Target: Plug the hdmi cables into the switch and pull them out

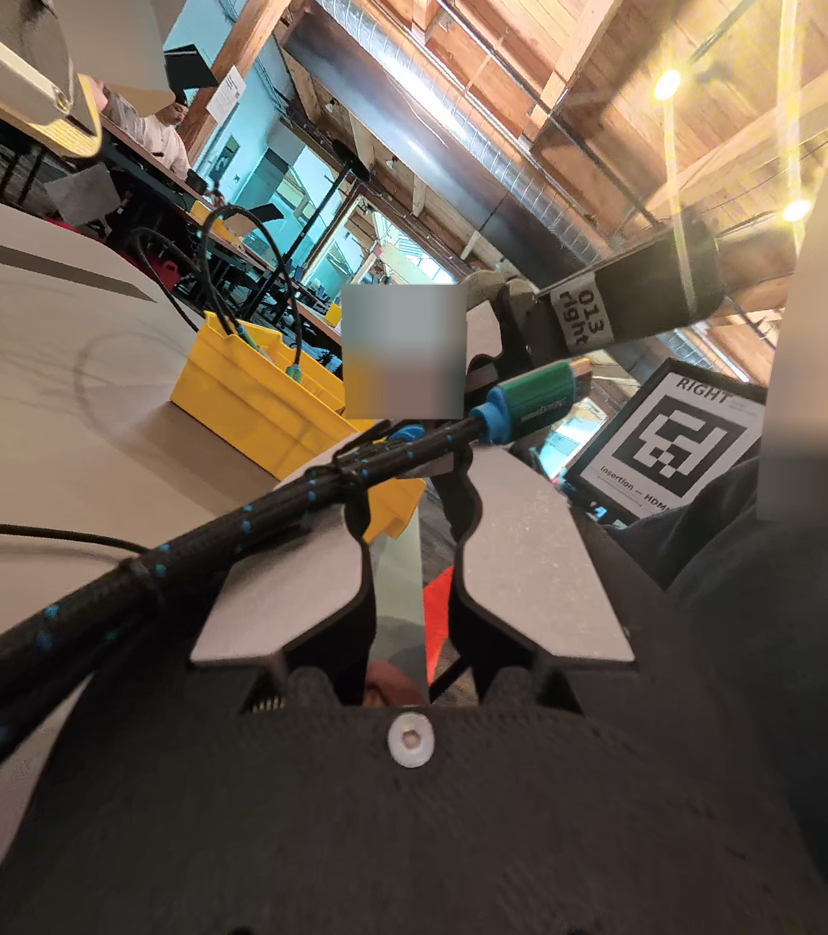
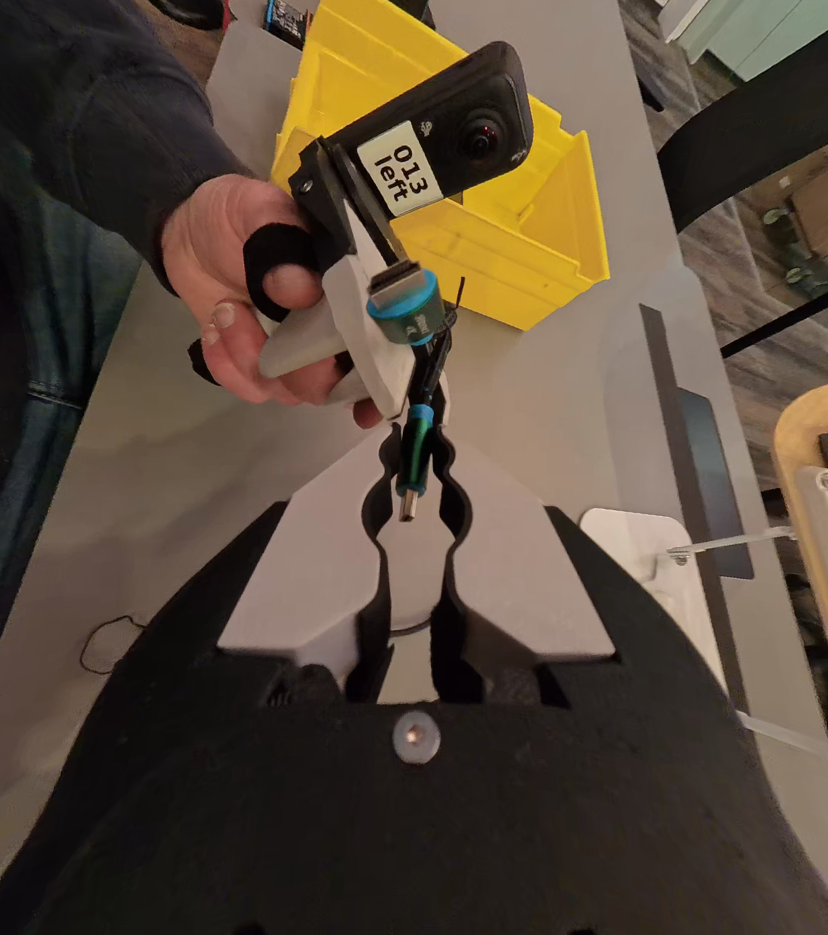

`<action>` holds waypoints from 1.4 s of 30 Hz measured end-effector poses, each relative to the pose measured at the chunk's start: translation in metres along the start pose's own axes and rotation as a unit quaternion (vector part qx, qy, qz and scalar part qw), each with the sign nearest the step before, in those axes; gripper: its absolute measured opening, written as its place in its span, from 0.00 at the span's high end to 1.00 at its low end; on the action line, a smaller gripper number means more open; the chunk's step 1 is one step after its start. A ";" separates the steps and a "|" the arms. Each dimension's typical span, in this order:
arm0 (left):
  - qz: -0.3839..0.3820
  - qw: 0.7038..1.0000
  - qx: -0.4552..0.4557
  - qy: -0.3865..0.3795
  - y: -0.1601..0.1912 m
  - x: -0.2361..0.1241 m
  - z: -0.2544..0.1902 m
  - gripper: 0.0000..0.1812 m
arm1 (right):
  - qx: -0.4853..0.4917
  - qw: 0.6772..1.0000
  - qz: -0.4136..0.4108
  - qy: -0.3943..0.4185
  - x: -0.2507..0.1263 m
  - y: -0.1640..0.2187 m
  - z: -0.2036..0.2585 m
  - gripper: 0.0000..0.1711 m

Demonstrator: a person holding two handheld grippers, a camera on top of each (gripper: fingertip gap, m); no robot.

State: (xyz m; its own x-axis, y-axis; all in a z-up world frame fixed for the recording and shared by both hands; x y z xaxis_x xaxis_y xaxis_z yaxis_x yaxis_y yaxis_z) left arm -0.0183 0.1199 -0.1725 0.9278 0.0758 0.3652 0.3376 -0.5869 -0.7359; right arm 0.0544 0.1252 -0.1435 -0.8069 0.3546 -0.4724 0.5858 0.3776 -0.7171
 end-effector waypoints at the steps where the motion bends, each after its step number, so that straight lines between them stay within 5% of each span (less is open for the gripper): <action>1: 0.002 1.000 -0.008 0.002 0.000 0.001 0.000 0.83 | -0.012 1.000 0.006 0.007 0.000 0.001 0.000 0.94; 13: -0.012 0.997 -0.072 0.003 -0.005 0.005 -0.003 0.88 | -0.109 0.991 0.023 0.070 0.000 -0.010 0.005 0.93; 22: 0.024 0.998 0.044 -0.046 -0.020 -0.005 -0.008 0.91 | 0.046 0.998 0.007 0.036 -0.014 -0.005 -0.008 0.80; 26: 0.051 0.993 0.094 -0.056 -0.025 -0.004 -0.014 0.91 | 0.097 0.995 -0.015 0.026 -0.011 -0.008 -0.004 0.85; 29: 0.070 0.989 0.116 -0.057 -0.026 -0.003 -0.017 0.91 | 0.093 0.995 -0.007 0.035 -0.007 -0.008 -0.003 0.97; 38: 0.040 0.999 0.014 0.008 -0.037 -0.001 -0.027 0.81 | -0.156 0.971 0.035 0.175 -0.016 -0.038 -0.004 0.99; 42: 0.027 0.998 -0.020 0.046 -0.036 0.003 -0.034 0.78 | -0.247 0.952 0.056 0.174 -0.023 -0.046 -0.001 0.99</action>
State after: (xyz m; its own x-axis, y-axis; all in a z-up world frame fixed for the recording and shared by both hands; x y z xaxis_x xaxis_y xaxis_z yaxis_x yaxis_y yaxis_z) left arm -0.0333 0.1141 -0.1259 0.9256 -0.0306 0.3773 0.2784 -0.6202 -0.7334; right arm 0.0459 0.1006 -0.0994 -0.7143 0.6450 -0.2714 0.6995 0.6469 -0.3037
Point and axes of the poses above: each gripper's, where its closed fingertips meet, x out along the fingers, y out of its underside, z = x × y across the jaws, the point moved 5 cm from there along -x, back along the fingers, and after that the axes turned 10 degrees about y, right-handed, at the moved point
